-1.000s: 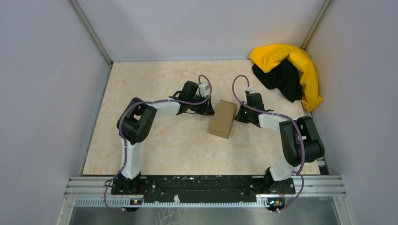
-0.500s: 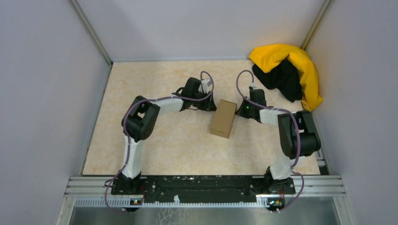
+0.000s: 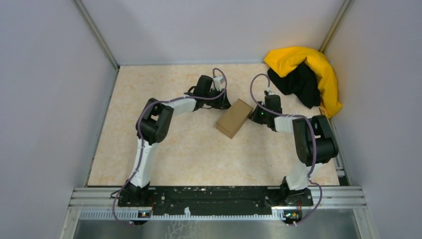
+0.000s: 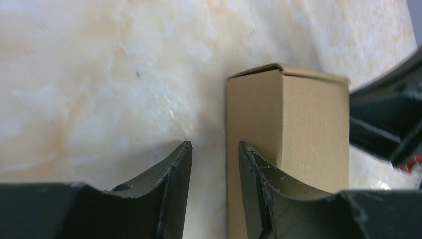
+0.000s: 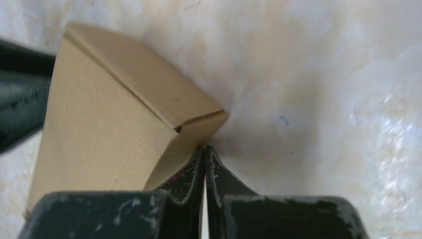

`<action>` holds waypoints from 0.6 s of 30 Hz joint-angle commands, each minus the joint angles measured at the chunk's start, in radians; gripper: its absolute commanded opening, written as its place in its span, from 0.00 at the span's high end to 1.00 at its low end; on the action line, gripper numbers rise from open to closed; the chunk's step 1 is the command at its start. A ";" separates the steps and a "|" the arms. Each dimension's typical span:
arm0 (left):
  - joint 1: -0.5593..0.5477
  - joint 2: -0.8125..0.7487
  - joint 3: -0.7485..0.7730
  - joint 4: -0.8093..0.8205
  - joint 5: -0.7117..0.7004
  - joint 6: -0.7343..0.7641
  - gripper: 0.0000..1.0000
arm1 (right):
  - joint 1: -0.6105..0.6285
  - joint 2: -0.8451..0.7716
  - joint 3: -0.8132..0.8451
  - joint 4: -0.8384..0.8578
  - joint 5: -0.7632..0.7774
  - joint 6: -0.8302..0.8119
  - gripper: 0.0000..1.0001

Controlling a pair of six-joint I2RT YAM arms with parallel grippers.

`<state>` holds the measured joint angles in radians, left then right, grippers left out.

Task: Fold the paper box

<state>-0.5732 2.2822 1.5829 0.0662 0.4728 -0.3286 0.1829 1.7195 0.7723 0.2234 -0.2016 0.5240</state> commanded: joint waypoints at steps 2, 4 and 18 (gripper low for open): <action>-0.031 0.087 0.085 -0.061 0.011 0.018 0.50 | 0.142 -0.097 -0.082 0.006 -0.071 0.028 1.00; -0.020 0.078 0.088 -0.093 -0.013 0.025 0.47 | 0.192 -0.122 -0.109 0.011 -0.053 0.036 1.00; 0.180 -0.142 -0.143 -0.038 -0.157 -0.005 0.27 | 0.320 -0.343 -0.152 -0.139 0.054 -0.027 1.00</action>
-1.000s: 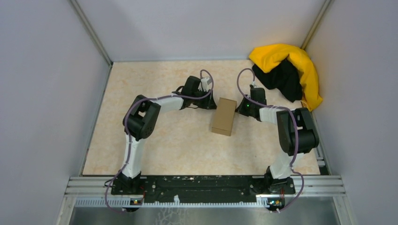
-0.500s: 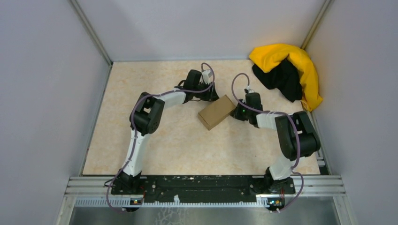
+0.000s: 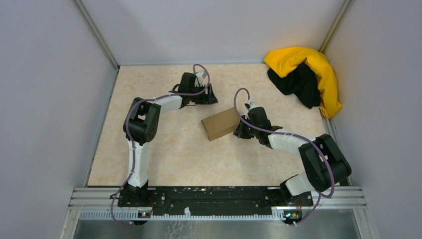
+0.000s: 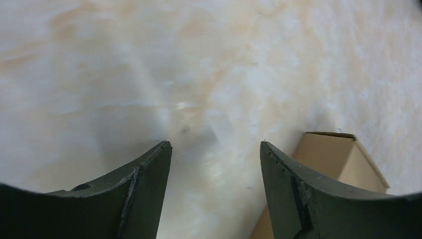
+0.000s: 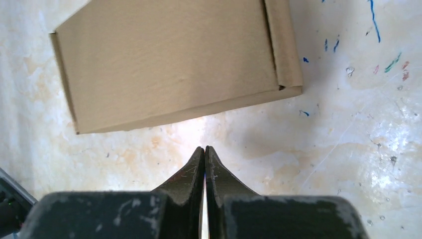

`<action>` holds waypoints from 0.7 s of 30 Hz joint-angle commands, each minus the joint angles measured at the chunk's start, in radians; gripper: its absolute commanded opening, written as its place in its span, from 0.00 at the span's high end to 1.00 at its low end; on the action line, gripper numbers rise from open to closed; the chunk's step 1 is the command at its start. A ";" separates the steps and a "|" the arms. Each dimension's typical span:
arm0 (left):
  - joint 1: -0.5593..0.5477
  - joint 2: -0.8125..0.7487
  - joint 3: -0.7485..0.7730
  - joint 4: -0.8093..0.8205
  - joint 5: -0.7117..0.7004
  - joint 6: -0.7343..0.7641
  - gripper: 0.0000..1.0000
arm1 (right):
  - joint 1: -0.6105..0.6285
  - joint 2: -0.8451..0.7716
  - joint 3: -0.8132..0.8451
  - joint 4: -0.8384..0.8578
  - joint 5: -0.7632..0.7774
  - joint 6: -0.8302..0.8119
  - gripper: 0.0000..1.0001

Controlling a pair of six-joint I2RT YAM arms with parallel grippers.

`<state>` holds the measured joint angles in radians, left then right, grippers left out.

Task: Fold the paper box

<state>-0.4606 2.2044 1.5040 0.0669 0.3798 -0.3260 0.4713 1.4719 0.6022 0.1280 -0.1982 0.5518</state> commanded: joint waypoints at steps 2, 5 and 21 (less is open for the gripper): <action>0.085 -0.122 -0.122 -0.035 -0.083 -0.030 0.27 | 0.033 -0.129 0.027 -0.091 0.110 -0.074 1.00; 0.088 -0.237 -0.218 -0.079 -0.152 -0.044 0.29 | 0.032 -0.186 0.059 -0.170 0.188 -0.115 1.00; 0.014 -0.598 -0.660 -0.060 -0.142 -0.174 0.75 | -0.166 -0.003 0.227 -0.154 0.148 -0.161 0.94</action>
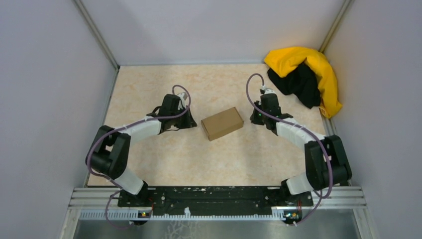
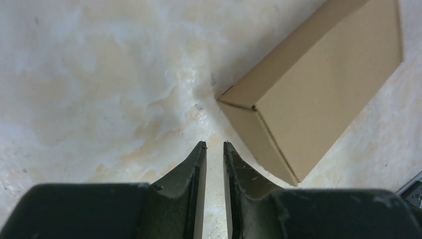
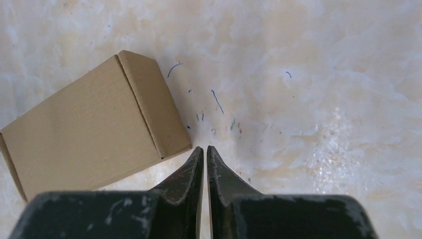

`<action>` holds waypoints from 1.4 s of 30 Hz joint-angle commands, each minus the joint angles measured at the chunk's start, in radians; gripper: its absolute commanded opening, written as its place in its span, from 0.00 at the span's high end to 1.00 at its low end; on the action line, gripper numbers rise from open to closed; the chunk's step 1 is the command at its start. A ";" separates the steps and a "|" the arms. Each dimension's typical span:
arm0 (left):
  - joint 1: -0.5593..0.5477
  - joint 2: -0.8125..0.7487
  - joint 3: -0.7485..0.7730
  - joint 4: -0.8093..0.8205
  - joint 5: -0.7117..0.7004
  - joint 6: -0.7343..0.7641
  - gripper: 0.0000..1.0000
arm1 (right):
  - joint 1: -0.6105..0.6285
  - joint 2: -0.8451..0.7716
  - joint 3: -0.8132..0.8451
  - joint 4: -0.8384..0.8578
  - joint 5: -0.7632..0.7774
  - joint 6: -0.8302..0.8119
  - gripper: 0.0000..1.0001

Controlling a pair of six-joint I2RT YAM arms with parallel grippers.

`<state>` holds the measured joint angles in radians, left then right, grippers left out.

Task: Fold the paper box

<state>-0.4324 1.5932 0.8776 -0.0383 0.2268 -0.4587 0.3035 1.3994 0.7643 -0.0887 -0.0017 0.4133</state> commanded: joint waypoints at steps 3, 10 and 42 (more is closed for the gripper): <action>-0.041 0.066 -0.006 0.080 0.015 -0.054 0.76 | 0.002 0.121 0.064 0.136 -0.085 -0.024 0.94; -0.061 0.160 0.032 0.129 0.024 -0.078 0.76 | 0.003 0.143 0.013 0.245 -0.135 -0.021 0.95; -0.055 -0.504 -0.227 0.025 -0.620 0.119 0.01 | -0.049 -0.694 -0.327 0.183 0.243 -0.256 0.01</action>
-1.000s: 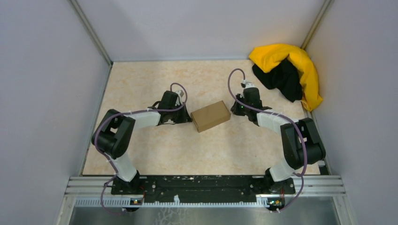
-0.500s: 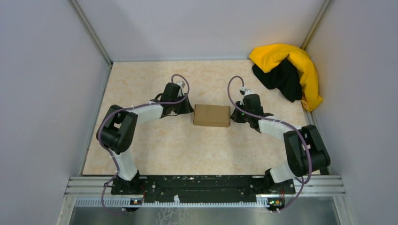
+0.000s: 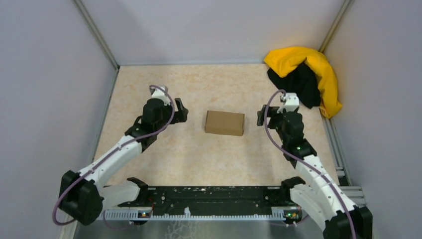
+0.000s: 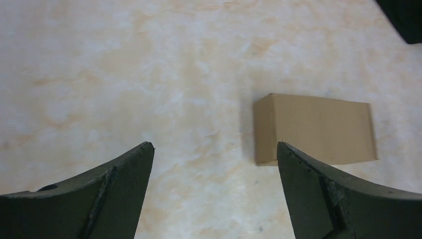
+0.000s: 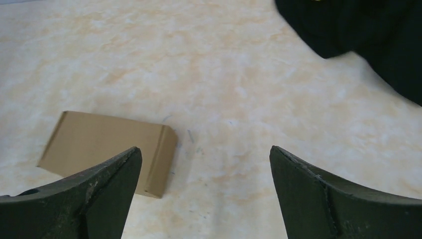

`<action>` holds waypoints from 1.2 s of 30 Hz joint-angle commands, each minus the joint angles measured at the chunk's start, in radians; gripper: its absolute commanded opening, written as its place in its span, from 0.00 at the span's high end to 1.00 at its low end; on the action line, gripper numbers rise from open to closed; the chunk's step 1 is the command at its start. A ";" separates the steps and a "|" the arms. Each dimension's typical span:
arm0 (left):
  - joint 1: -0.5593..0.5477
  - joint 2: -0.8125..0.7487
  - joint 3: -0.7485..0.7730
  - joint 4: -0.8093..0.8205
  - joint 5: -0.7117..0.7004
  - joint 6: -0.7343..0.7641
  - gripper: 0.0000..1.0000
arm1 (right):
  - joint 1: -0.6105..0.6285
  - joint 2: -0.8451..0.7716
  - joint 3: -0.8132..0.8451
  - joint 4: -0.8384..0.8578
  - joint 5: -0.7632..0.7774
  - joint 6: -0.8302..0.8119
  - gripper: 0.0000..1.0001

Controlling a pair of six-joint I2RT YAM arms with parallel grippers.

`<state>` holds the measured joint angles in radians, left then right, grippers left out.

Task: Fold the paper box

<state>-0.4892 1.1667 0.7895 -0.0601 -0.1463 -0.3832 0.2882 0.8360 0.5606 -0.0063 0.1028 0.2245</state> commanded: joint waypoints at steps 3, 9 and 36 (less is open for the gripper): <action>0.020 -0.122 -0.254 0.167 -0.324 0.094 0.01 | -0.037 -0.252 -0.271 0.233 0.228 -0.124 0.01; 0.041 -0.138 -0.419 0.407 -0.372 0.292 0.01 | -0.048 -0.354 -0.517 0.543 0.345 -0.211 0.01; 0.334 0.310 -0.430 0.982 -0.031 0.459 0.01 | -0.176 0.618 -0.459 1.380 0.168 -0.265 0.01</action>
<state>-0.1707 1.4322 0.3058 0.8558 -0.2485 0.0715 0.1211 1.4860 0.0422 1.3853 0.3538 -0.0341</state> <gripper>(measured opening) 0.988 0.985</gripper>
